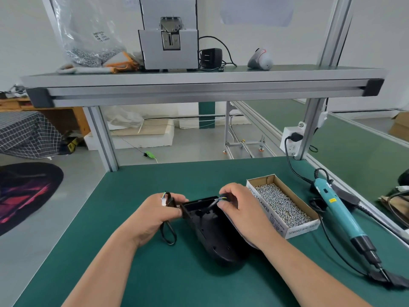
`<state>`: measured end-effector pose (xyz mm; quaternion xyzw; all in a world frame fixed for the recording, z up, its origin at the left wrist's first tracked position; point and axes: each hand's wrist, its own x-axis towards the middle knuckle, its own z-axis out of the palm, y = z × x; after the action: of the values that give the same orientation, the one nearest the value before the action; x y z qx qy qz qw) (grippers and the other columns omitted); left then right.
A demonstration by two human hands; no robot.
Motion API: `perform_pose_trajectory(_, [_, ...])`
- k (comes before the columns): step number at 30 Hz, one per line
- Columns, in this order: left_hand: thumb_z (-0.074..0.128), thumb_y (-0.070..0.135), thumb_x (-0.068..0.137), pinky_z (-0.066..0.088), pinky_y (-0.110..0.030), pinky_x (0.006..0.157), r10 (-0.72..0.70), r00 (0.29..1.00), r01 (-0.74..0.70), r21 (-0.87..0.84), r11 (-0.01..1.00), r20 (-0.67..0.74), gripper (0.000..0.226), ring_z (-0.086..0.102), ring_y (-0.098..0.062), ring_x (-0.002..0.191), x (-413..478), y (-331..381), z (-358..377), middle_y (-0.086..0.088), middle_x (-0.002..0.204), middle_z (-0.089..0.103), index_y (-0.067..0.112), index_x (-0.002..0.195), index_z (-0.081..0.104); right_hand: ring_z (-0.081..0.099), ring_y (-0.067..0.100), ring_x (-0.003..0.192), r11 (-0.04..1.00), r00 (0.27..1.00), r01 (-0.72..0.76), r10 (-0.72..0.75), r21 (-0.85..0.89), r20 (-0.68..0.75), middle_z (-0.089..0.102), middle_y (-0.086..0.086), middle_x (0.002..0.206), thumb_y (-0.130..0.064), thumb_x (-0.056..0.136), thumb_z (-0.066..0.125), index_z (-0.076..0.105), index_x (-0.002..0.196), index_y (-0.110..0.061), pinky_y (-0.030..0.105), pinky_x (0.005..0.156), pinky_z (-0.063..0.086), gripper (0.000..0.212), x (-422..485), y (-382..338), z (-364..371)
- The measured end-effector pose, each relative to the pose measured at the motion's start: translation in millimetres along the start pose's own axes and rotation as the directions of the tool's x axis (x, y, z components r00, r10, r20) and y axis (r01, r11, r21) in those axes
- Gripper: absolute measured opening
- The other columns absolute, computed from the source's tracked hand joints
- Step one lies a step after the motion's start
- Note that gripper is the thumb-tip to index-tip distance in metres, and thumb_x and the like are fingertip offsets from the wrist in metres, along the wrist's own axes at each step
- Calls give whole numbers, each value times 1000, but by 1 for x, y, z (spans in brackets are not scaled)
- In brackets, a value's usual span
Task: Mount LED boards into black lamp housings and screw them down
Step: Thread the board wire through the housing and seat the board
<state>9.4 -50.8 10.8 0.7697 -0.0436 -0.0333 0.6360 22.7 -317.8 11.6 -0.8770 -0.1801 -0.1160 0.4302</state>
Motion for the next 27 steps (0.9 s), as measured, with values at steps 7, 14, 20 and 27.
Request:
perform_pose_trajectory(7, [77,28,75,51,-37,94,-13,990,-7,141,990,144,29,71,-18,92,-1,7,7,-1,98,80,16,100,84,65,5,99,977,999,-32,35,212,-14,69,-16,103,-33,100,67,64,105,-37,16,80,46,7,-1,7,-3])
perform_pose_trajectory(14, [81,48,78,31,-29,61,16,1000,-10,267,964,-18,52,36,-12,64,0,13,36,5,65,43,9,70,47,62,5,93,980,999,-44,48,196,-16,67,-17,97,-45,90,65,65,102,-38,20,78,44,15,2,7,-2])
perform_pose_trajectory(20, [73,19,84,40,-31,65,-30,974,-12,182,983,223,18,52,-15,71,-7,20,35,2,79,62,14,102,73,64,5,89,981,999,-34,34,189,0,69,-17,93,-30,96,75,69,102,-36,15,76,46,10,2,6,-4])
perform_pose_trajectory(27, [72,9,82,40,-24,63,-33,982,-4,199,980,184,9,49,-10,66,-5,21,45,10,73,60,15,85,67,64,4,96,977,999,-18,25,211,-28,71,-17,100,-27,96,75,68,105,-36,10,80,44,14,1,2,-4])
